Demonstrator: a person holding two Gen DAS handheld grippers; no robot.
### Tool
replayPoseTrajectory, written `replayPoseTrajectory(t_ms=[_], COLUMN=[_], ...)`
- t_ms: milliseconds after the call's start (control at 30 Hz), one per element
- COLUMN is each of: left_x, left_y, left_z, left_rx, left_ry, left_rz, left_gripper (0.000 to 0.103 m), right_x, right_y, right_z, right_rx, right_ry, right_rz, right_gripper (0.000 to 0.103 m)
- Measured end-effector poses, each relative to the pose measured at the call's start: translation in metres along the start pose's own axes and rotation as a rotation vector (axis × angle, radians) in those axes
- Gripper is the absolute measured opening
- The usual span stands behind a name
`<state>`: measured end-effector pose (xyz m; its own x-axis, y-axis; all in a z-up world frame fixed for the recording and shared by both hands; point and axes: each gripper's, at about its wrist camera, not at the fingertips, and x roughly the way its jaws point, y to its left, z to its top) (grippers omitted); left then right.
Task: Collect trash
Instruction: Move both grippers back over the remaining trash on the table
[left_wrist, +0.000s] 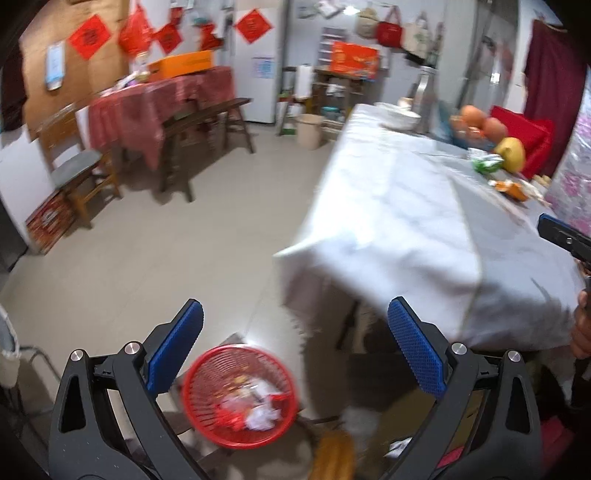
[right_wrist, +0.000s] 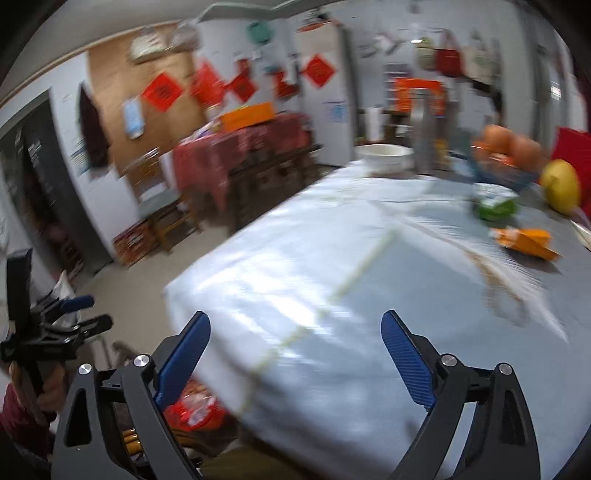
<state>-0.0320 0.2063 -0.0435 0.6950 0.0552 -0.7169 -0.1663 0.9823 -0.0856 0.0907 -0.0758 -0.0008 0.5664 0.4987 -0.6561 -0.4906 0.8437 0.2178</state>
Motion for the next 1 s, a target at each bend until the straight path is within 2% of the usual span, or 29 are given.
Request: replayPoseTrajectory(t_ms=[200,300,467,667,833,1000], left_x=[0.026,0.046,0.078,0.122,0.164,0.196], left_y=[-0.063,-0.097,-0.139,-0.193,-0.246,-0.304], left_z=[0.035,0.057,0.083,0.117,0.149,0.183], left_rx=[0.032,0.046,0.094,0.168,0.234,0.303], left_ry=[-0.019,-0.002,0.039,0.083,0.122,0.119], left_rz=[-0.12,-0.17,-0.194,-0.214,-0.244,-0.273], left_gripper=[0.096,0.096,0.096,0.096,0.096,0.096], right_x=[-0.011,-0.009,-0.003,0.007,0.011,0.019], right_y=[-0.079,-0.113,-0.154,-0.212,-0.248,-0.264], right_z=[-0.007,-0.007,-0.005,0.002,0.003,0.001], right_rx=[0.118,0.174,0.217,0.258,0.322,0.337], right_ry=[-0.029,-0.035,-0.036,-0.015,-0.024,-0.011], right_rz=[-0.099,-0.127,-0.188,-0.309,-0.341,-0.354], right_gripper=[0.092,0.092,0.092,0.093,0.094,0.094])
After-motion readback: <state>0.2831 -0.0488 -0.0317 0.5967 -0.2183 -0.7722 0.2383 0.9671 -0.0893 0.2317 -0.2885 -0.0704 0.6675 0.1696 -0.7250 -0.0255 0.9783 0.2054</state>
